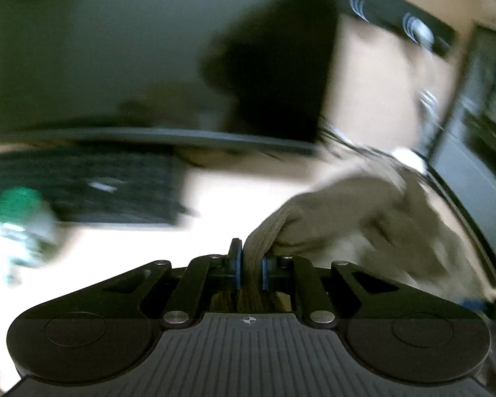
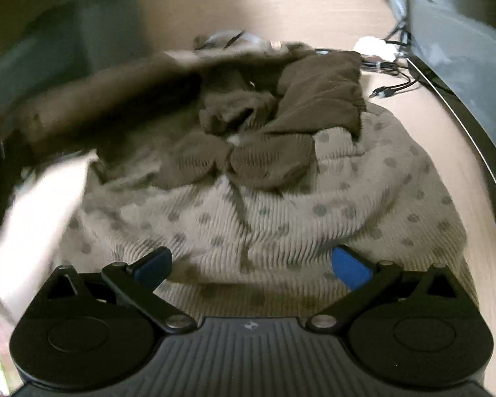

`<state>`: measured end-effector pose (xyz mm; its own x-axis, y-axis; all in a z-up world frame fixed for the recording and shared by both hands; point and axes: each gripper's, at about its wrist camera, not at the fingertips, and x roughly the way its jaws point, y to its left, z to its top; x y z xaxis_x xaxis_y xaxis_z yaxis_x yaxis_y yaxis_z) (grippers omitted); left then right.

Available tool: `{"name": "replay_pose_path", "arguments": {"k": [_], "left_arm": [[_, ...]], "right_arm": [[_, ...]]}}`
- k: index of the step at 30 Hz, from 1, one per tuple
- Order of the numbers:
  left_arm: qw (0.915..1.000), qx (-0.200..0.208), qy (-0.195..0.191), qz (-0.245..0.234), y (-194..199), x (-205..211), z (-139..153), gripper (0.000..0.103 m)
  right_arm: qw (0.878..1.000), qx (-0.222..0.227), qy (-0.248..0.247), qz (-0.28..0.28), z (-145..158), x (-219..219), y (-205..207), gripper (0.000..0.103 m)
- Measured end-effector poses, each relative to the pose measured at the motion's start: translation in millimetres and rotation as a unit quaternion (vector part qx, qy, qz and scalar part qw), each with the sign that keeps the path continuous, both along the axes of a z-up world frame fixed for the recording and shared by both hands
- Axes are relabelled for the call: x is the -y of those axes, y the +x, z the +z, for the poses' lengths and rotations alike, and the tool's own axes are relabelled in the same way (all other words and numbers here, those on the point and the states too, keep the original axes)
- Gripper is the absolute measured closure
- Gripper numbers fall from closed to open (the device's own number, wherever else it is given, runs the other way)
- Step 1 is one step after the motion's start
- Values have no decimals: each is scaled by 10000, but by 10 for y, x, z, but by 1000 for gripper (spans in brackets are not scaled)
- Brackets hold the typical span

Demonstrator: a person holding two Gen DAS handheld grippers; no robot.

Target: Fold clothes

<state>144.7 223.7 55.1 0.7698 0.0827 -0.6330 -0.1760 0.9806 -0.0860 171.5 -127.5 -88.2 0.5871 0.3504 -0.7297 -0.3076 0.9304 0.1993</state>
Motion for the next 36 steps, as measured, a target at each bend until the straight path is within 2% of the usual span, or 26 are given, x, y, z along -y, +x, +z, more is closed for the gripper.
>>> {"name": "replay_pose_path", "arguments": {"k": [4,8,10,12,14,16,18,20,22,23,24,25,26,27,29,31,34,36], "left_arm": [[9992,-77,112,367,-121,-665,-23,91],[9988,-315,114,350,59,-1023,-261,90],[9984,-422,-34,370,117,-1128,-366,90],[9978,-418,-321,405,105,-1203,-408,89],[9970,-338,-535,440,32,-1229,-413,88],[9964,-284,-622,499,-13,-1236,-402,88],[9948,-279,-745,642,-24,-1248,-404,88],[9923,-296,-899,801,-29,-1259,-407,88],[9917,-300,-951,815,-14,-1252,-388,88],[9923,-286,-912,786,-4,-1241,-376,86],[9933,-265,-844,751,2,-1226,-360,85],[9937,-244,-801,740,5,-1214,-341,82],[9939,-219,-774,756,11,-1210,-322,80],[9939,-194,-750,786,25,-1210,-305,79],[9937,-131,-706,865,58,-1219,-274,76],[9927,-29,-671,1006,104,-1258,-250,76],[9899,158,-575,1283,198,-1342,-184,76],[9870,250,-568,1483,257,-1408,-132,76]], "right_arm": [[9991,-155,-367,-162,24,-284,-429,0],[9976,-461,-518,-52,106,-602,-534,0],[9983,-389,-430,-16,232,-706,-533,0],[9949,437,-883,194,467,-897,-573,0],[9814,1251,-1342,566,678,-1115,-549,0],[9710,1622,-1495,924,777,-1343,-412,6],[9702,1612,-1420,1120,710,-1533,-115,14],[9729,1400,-1358,1239,510,-1678,119,16],[9746,1158,-1348,1364,287,-1789,331,22],[9747,1071,-1355,1417,191,-1799,403,36],[9757,984,-1300,1463,148,-1783,456,52],[9775,908,-1183,1491,153,-1722,518,61],[9792,885,-1113,1447,203,-1623,568,85],[9803,927,-1086,1367,271,-1510,627,91],[9799,1281,-1265,855,503,-1121,792,91],[9740,1663,-1525,200,751,-682,957,92],[9430,2310,-2227,-888,1112,-73,1152,92],[9333,2441,-2350,-1190,1240,178,1255,92]]}}
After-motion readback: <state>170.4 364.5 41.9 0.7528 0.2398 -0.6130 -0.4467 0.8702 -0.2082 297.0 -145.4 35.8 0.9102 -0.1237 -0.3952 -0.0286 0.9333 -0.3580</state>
